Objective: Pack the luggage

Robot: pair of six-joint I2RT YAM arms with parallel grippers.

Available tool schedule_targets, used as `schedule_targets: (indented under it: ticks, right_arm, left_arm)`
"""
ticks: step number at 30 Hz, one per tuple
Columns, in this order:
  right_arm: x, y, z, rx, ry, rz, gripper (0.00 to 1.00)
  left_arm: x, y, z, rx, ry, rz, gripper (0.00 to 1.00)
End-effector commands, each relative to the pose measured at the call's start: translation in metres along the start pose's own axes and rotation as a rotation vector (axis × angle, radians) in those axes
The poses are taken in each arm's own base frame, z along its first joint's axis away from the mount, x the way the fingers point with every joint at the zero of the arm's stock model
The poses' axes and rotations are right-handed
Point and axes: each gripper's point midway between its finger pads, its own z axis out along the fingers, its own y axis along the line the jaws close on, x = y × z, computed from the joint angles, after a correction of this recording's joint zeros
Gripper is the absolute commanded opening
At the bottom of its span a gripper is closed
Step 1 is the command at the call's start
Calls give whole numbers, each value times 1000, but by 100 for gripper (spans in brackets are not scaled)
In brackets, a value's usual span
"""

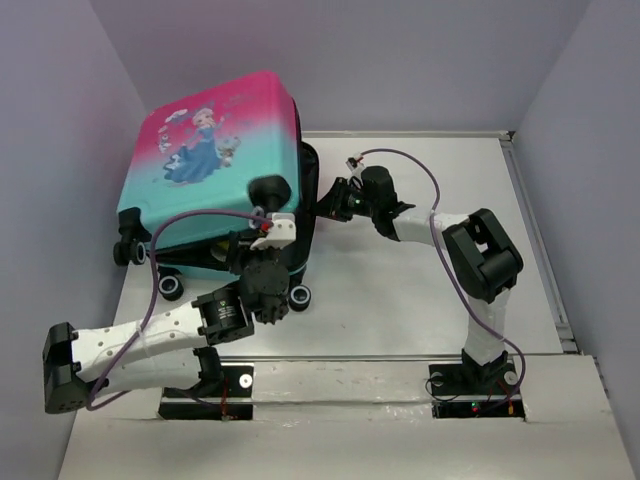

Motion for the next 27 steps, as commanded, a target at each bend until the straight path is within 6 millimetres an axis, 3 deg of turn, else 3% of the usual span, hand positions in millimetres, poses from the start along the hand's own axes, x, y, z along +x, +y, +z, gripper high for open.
schedule_targets:
  ticks: [1,2,4,5,8,12,13,14,15,16,17,20,24,25,27]
  right_arm:
    - [16,-15,10,48,14,-10,14]
    - [15,-15,9,51,8,-11,14]
    - [15,-21,7,75,-5,-15,13]
    - [13,-20,5,81,-18,-21,7]
    - [13,-26,-1,109,-39,-31,7]
    - [14,-28,-11,138,-53,-60,7]
    - [10,-31,-15,152,-63,-68,7]
    - [9,-38,-19,168,-63,-65,7]
    - [4,-37,-24,170,-73,-77,7]
    - [6,-38,-26,174,-69,-82,7]
    - [0,-44,-31,188,-81,-80,7]
    - [-14,-57,-50,213,-90,-97,7]
    - [-37,-81,-88,214,-109,-87,7]
    - [-39,-77,-90,205,-108,-103,7]
    - [-46,-87,-107,244,-113,-127,7]
  left_arm:
    - [-35,-22,-36,193,-65,-266,79]
    - [-50,-33,-52,298,-88,-295,99]
    - [-59,-63,-72,519,-52,-366,99]
    - [-75,-65,-77,563,-50,-397,99]
    - [-89,-69,-77,613,-22,-437,99]
    - [-92,-47,-8,513,74,-557,99]
    - [-92,-51,3,577,92,-572,99]
    - [-79,-20,49,431,119,-631,99]
    - [-69,3,78,373,141,-670,99]
    - [-75,-4,76,420,139,-673,99]
    - [-62,21,98,322,164,-690,99]
    - [-50,46,127,266,199,-729,99]
    - [-38,63,139,247,212,-775,99]
    - [-33,67,141,229,217,-776,99]
    - [-22,80,148,187,226,-792,99]
